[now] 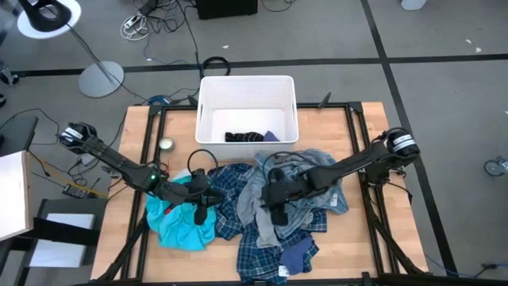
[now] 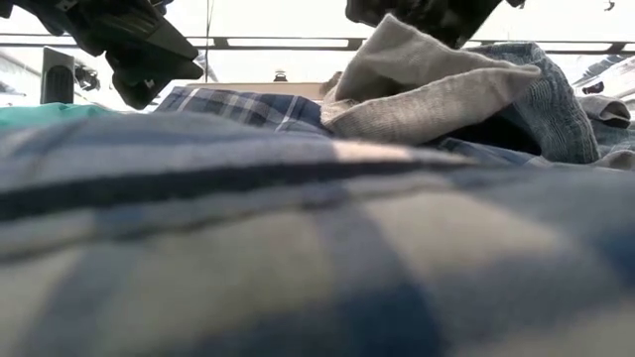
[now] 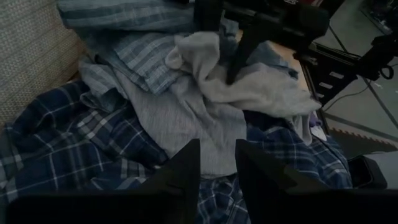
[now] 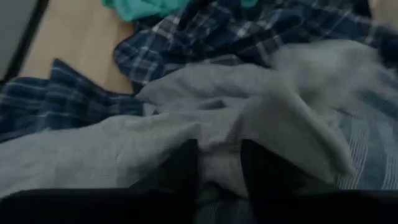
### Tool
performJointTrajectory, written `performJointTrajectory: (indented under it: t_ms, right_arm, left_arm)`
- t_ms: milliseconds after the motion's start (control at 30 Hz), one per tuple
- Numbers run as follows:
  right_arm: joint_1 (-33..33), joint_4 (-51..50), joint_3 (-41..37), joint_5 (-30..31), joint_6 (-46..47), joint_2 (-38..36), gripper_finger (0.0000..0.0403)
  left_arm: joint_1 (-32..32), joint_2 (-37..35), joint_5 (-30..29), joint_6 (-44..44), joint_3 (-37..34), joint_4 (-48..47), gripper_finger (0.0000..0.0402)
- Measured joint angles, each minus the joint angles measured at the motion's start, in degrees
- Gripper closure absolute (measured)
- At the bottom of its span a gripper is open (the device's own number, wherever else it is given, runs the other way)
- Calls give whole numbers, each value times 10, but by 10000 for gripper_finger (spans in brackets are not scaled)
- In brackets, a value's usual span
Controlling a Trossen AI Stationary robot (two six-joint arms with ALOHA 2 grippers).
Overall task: Sort clothes
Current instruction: Put the gray sock into the white bin
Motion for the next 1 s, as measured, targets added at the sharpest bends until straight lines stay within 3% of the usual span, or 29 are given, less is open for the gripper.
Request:
performJointTrajectory:
  t_ms: [100,167,400,633,1000]
  right_arm:
    - [-2,-7,0,30,-18,3,361]
    - [-4,-10,0,44,-31,-6,389]
    - [-9,-54,56,78,-69,-72,399]
    - [-21,-100,132,107,-142,-84,401]
    - [-143,-103,304,133,-269,-84,402]
  left_arm:
    - [0,0,0,0,0,1,294]
    - [0,0,0,0,0,1,294]
    - [0,0,0,0,0,1,294]
    - [0,0,0,3,0,1,294]
    - [0,0,-8,42,0,42,294]
